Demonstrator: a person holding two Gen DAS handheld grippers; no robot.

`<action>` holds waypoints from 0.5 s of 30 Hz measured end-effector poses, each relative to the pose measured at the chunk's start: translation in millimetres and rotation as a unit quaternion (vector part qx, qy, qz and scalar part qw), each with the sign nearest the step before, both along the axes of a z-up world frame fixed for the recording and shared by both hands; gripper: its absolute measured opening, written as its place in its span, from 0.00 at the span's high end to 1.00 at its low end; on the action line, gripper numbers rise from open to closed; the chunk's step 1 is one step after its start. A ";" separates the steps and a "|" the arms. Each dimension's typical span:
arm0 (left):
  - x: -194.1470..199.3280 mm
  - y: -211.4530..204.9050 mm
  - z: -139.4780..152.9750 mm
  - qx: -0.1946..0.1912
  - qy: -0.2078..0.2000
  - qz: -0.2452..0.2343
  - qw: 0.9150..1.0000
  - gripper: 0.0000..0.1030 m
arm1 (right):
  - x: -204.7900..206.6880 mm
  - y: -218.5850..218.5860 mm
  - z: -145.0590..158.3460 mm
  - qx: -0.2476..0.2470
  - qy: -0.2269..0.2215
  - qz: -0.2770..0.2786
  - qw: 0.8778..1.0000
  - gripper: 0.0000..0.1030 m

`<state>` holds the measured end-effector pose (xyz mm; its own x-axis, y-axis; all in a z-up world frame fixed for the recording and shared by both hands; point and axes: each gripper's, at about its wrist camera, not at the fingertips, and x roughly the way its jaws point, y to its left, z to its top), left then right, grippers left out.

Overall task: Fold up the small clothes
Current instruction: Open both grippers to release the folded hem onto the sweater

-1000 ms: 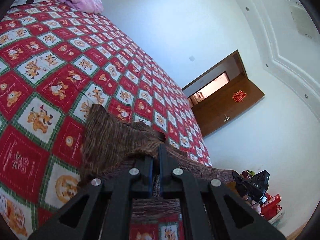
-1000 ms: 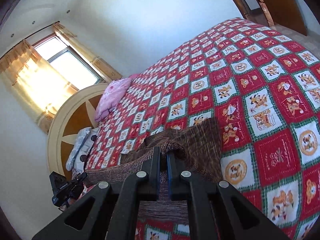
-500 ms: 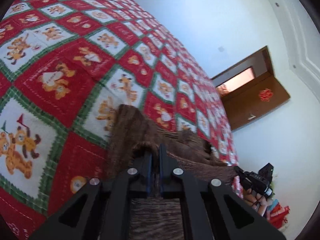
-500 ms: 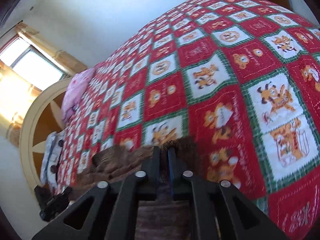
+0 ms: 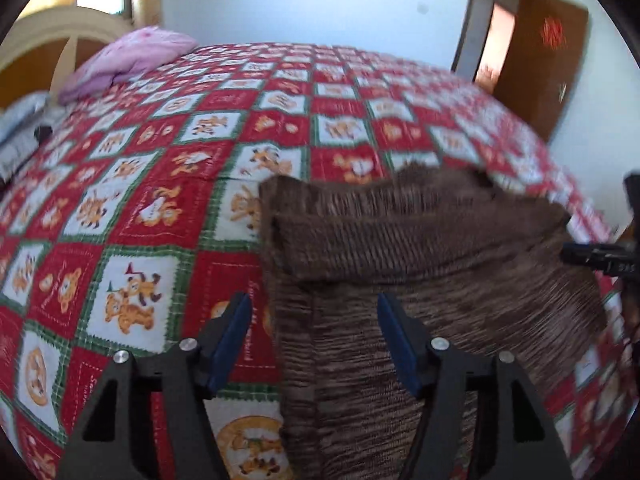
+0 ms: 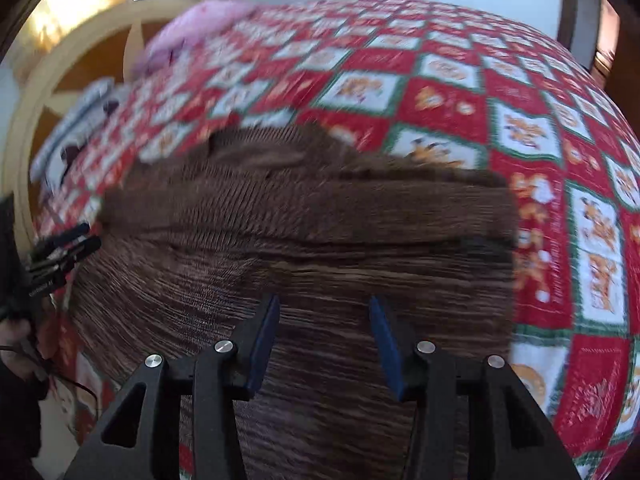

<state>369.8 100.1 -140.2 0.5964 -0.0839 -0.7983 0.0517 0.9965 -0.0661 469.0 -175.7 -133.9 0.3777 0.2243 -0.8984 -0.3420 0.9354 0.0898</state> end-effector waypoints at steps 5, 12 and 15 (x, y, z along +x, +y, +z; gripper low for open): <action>33.9 0.5 -16.8 0.045 0.033 0.052 0.997 0.29 | 47.2 23.4 19.0 -0.037 -0.083 -0.043 0.995 0.53; 39.9 52.4 8.4 0.004 0.000 0.149 0.989 0.26 | 40.9 2.1 42.8 0.022 -0.110 -0.084 0.990 0.50; 22.3 59.9 5.8 0.020 0.001 0.151 0.988 0.25 | 18.1 -14.2 35.8 0.021 -0.106 -0.088 0.990 0.50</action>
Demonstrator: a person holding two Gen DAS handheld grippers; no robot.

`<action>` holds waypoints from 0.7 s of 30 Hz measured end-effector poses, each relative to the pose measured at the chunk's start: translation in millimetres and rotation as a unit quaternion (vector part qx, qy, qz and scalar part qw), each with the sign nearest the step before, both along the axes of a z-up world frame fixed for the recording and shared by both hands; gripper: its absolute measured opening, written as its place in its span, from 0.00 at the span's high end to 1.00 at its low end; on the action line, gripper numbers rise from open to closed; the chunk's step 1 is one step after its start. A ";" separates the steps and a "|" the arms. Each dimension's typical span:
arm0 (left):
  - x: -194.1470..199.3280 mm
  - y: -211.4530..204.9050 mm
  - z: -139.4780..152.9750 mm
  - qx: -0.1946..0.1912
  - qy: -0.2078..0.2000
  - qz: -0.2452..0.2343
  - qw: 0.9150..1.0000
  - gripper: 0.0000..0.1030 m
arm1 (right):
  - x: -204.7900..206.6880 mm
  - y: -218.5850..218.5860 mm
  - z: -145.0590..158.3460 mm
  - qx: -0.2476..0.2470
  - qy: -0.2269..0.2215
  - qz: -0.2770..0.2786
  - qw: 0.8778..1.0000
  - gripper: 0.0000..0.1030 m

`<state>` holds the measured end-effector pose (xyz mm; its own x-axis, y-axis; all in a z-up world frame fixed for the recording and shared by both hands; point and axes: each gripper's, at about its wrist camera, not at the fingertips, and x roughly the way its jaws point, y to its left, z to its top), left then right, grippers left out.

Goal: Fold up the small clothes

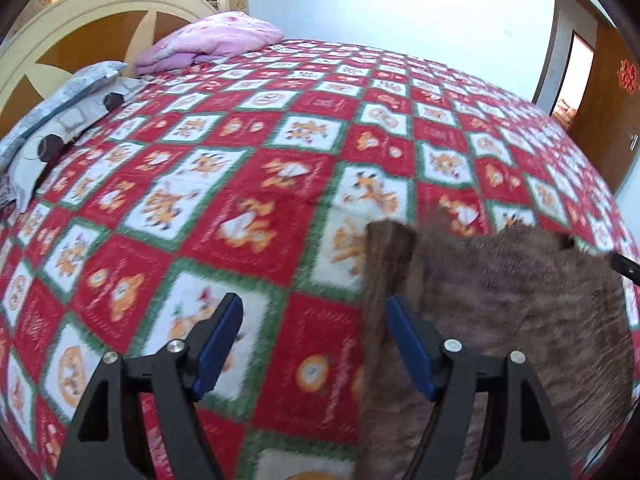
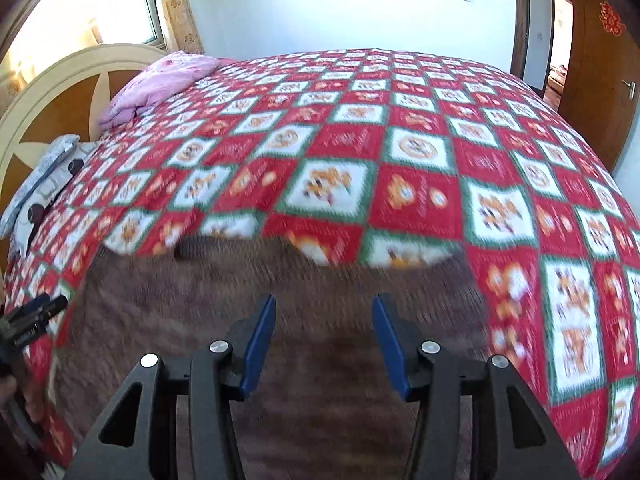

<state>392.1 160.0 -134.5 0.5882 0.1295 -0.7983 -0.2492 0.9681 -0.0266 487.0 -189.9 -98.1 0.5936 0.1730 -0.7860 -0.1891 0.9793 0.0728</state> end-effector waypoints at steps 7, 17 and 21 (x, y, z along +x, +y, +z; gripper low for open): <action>-50.1 -24.9 -6.0 -0.022 0.008 -0.036 0.999 0.25 | -91.5 -81.2 -10.8 0.028 0.015 -0.050 0.998 0.50; -100.0 -56.0 -22.9 -0.055 0.010 -0.113 0.992 0.39 | -150.9 -127.2 -19.1 0.073 0.024 -0.063 0.995 0.50; -104.0 -58.3 -23.3 -0.066 -0.002 -0.116 0.991 0.57 | -154.7 -118.3 -24.8 0.084 0.028 -0.051 0.995 0.53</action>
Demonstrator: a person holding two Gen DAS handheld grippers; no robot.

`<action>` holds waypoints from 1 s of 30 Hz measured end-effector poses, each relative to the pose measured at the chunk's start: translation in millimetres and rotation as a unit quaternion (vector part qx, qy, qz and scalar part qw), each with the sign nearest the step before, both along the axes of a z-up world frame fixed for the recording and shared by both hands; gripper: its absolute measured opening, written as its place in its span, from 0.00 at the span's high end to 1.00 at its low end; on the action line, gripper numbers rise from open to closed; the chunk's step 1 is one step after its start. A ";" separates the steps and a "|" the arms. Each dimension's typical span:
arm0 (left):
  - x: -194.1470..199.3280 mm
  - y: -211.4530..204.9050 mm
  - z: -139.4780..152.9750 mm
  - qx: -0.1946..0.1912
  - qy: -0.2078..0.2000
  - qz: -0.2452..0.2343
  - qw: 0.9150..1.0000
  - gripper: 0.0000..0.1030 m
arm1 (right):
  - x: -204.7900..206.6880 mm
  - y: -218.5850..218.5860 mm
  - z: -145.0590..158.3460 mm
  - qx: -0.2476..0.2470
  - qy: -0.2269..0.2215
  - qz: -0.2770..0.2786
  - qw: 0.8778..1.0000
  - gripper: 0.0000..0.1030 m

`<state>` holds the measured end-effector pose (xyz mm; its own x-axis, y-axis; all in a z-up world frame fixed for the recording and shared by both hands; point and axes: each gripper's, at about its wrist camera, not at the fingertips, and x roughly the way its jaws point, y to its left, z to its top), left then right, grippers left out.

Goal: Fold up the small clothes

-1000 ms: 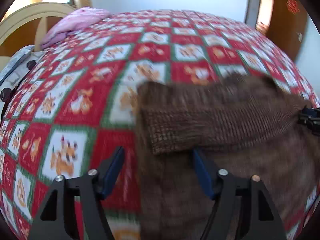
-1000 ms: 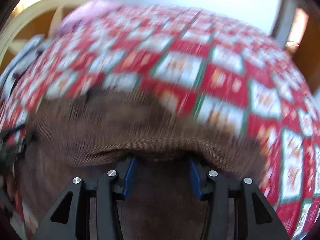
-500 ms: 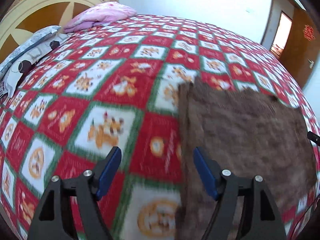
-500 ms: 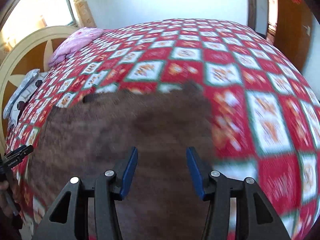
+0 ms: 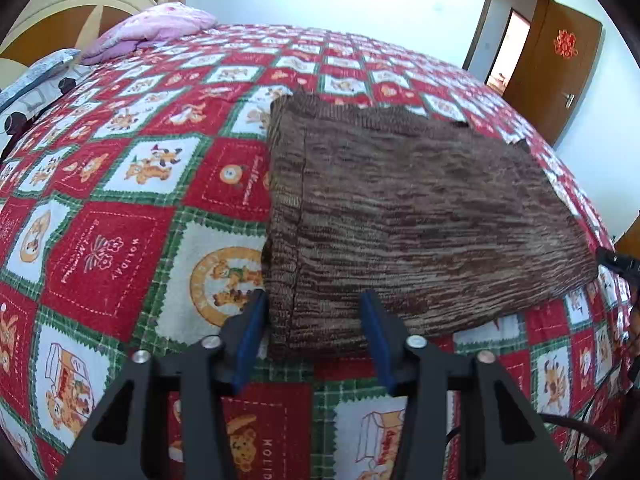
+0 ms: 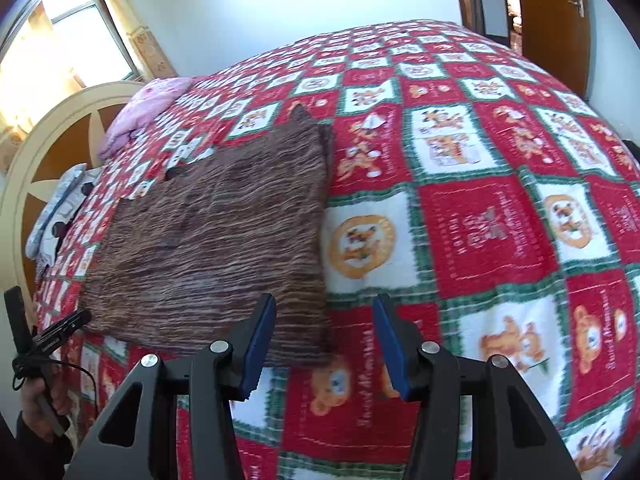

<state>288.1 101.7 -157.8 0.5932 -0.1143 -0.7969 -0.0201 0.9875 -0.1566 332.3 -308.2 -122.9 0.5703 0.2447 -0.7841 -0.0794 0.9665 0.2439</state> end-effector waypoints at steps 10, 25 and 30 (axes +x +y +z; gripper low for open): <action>-14.2 15.6 -3.8 -0.041 -0.011 0.003 0.999 0.57 | -10.9 18.3 -9.9 -0.016 0.001 0.032 0.999 0.78; -28.7 24.8 16.7 -0.056 -0.067 -0.009 0.996 0.95 | -30.4 27.5 15.3 -0.038 -0.037 0.050 0.997 0.93; -34.8 24.6 10.4 -0.062 -0.057 -0.015 0.996 0.96 | -36.3 24.7 2.0 -0.037 -0.021 0.046 0.998 0.94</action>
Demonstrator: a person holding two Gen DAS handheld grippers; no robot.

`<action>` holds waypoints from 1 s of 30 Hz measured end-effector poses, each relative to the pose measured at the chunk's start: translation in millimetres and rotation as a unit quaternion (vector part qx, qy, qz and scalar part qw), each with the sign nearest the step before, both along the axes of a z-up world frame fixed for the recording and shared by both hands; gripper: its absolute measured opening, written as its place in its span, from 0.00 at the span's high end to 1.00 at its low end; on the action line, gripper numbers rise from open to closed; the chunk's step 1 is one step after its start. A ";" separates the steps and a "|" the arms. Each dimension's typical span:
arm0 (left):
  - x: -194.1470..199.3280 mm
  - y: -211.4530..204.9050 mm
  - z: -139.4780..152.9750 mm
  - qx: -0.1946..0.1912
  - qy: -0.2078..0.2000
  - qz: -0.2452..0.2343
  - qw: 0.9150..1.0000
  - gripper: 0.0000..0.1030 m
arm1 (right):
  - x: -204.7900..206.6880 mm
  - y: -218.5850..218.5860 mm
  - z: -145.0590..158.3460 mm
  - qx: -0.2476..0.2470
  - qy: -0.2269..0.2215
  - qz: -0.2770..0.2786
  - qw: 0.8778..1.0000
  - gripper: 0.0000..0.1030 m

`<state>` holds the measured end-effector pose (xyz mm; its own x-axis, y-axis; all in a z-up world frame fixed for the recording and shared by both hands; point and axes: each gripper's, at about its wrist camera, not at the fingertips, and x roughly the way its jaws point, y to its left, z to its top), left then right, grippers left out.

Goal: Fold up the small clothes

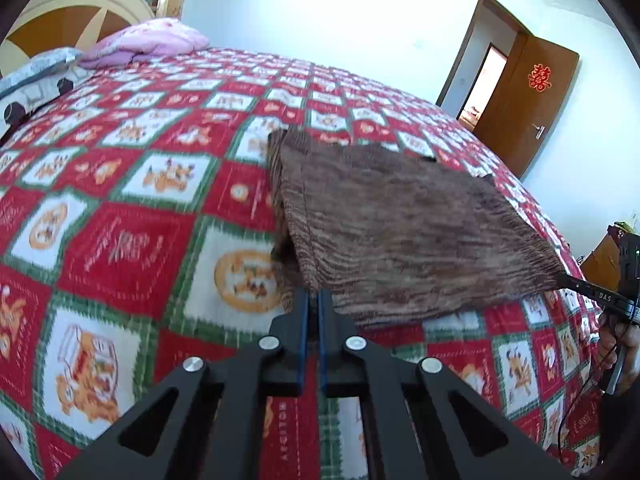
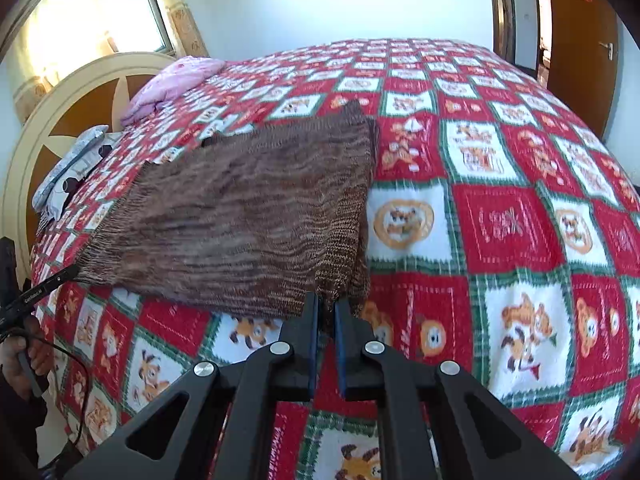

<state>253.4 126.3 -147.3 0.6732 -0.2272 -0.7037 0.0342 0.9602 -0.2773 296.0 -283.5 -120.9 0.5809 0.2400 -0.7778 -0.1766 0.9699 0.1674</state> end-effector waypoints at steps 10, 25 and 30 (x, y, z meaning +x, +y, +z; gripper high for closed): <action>-9.8 5.5 -19.9 -0.011 0.017 0.006 1.000 0.96 | -3.2 -11.8 -15.9 0.013 0.018 -0.016 1.000 0.94; -22.1 -7.6 14.7 0.116 -0.055 0.061 0.990 0.54 | 7.5 62.6 36.5 -0.059 -0.065 0.030 0.996 0.72; -0.6 -39.2 14.2 0.131 -0.057 0.029 0.989 0.47 | 44.8 120.1 0.8 -0.047 -0.001 0.069 0.996 0.72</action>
<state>252.8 87.1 -133.2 0.7575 -0.0061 -0.6528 -0.0057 0.9999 -0.0159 340.8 -163.4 -120.1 0.5493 0.2432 -0.7994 -0.3097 0.9478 0.0755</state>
